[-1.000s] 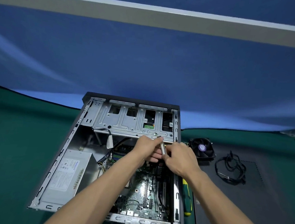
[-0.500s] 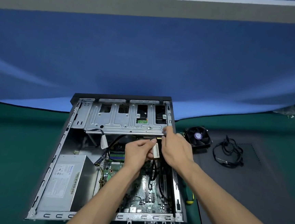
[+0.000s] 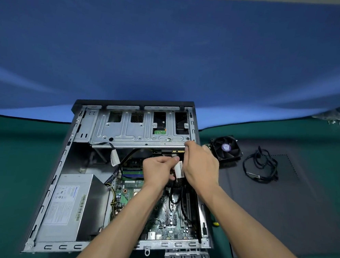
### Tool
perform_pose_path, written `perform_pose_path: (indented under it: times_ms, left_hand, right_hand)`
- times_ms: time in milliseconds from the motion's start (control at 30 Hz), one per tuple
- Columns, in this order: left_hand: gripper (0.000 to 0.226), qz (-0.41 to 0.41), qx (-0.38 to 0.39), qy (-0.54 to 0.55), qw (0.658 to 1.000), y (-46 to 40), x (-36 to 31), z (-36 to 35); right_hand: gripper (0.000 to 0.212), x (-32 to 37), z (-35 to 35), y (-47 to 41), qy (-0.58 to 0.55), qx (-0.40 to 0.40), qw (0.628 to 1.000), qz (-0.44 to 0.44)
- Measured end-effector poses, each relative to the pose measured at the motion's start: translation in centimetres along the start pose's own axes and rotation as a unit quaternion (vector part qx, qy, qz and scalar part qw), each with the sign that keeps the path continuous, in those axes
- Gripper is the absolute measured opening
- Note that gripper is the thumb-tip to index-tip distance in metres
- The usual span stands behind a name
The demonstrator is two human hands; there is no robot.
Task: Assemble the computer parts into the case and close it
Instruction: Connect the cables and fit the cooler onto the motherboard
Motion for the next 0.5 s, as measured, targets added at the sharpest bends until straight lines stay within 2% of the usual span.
perform_pose_path:
  times_ms: [233, 367, 500]
  left_hand:
    - [0.005, -0.004, -0.004, -0.027, 1.0, -0.37, 0.04, -0.27]
    - [0.02, -0.006, -0.01, -0.027, 1.0, -0.57, -0.04, -0.26]
    - [0.004, 0.033, -0.03, 0.01, 0.999, -0.73, 0.28, -0.29]
  right_hand:
    - [0.029, 0.01, 0.11, -0.03, -0.003, 0.003, 1.0, -0.005]
    - [0.031, 0.07, 0.21, 0.0, -0.005, 0.002, 1.0, -0.004]
    - [0.03, 0.1, 0.27, 0.07, -0.007, -0.002, 1.0, -0.003]
Point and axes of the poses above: each hand's wrist, its own y-axis away from the middle knuckle, its own z-axis out of the back of the hand, x = y × z, the point moved 7 cm from there along -y, towards the middle knuckle, and after that the axes turned 4 degrees about y, right-handed, at the moved point
